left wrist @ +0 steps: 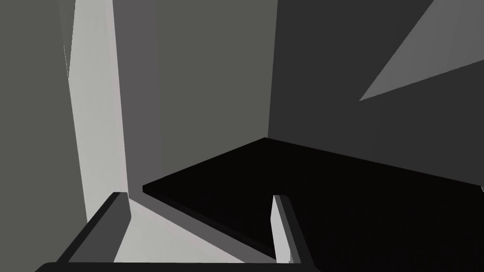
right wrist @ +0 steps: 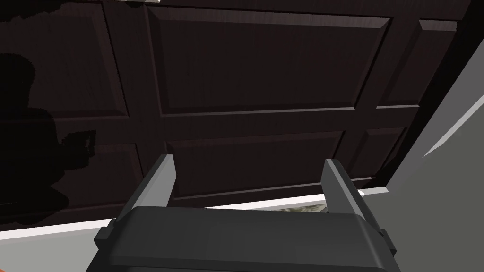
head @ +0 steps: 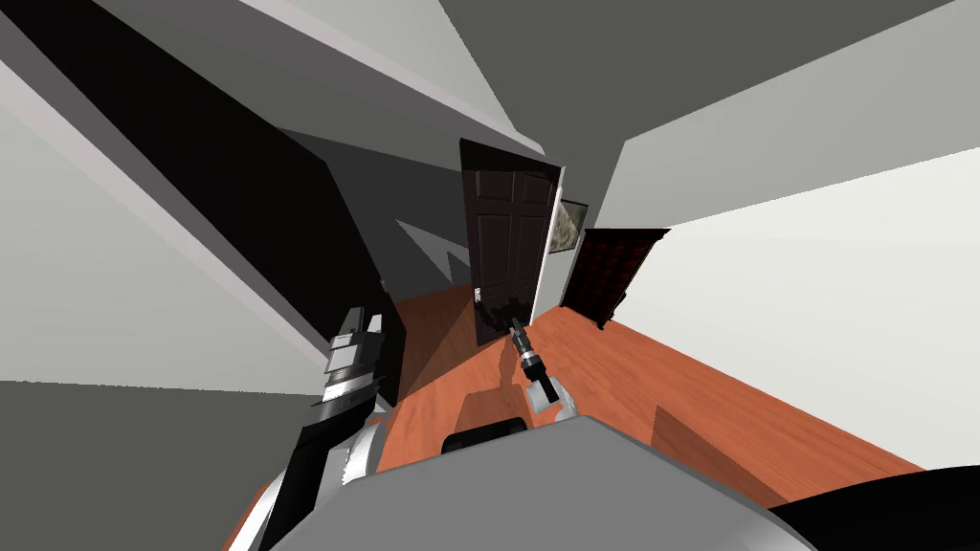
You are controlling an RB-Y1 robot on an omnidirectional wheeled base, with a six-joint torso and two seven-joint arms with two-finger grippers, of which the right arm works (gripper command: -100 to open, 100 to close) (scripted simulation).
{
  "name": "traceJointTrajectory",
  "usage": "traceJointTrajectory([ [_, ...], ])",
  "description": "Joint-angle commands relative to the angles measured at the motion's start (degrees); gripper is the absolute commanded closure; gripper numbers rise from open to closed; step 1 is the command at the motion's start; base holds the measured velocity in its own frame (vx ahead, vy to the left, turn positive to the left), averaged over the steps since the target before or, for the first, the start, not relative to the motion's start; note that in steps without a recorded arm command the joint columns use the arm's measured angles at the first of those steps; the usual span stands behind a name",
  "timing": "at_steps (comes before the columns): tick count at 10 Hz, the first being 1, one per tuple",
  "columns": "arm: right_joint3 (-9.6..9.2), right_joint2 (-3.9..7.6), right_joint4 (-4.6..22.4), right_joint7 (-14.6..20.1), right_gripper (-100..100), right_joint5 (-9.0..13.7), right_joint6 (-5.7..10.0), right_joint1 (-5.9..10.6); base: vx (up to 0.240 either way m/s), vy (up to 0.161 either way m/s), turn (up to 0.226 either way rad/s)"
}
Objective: Push the door open
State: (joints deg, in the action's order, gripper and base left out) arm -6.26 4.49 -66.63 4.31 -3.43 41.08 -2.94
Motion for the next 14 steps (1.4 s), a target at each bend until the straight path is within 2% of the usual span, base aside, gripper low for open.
traceJointTrajectory([
  [1,-0.13,-0.2,2.5,-0.2,-100,0.1,0.39,1.13,0.09,-0.039,0.055],
  [13,-0.94,-2.48,19.6,-1.7,-100,0.6,3.31,8.75,0.095,-0.035,0.052],
  [14,-1.05,-2.96,22.0,-1.9,-100,0.7,3.72,9.8,0.115,-0.046,0.076],
])
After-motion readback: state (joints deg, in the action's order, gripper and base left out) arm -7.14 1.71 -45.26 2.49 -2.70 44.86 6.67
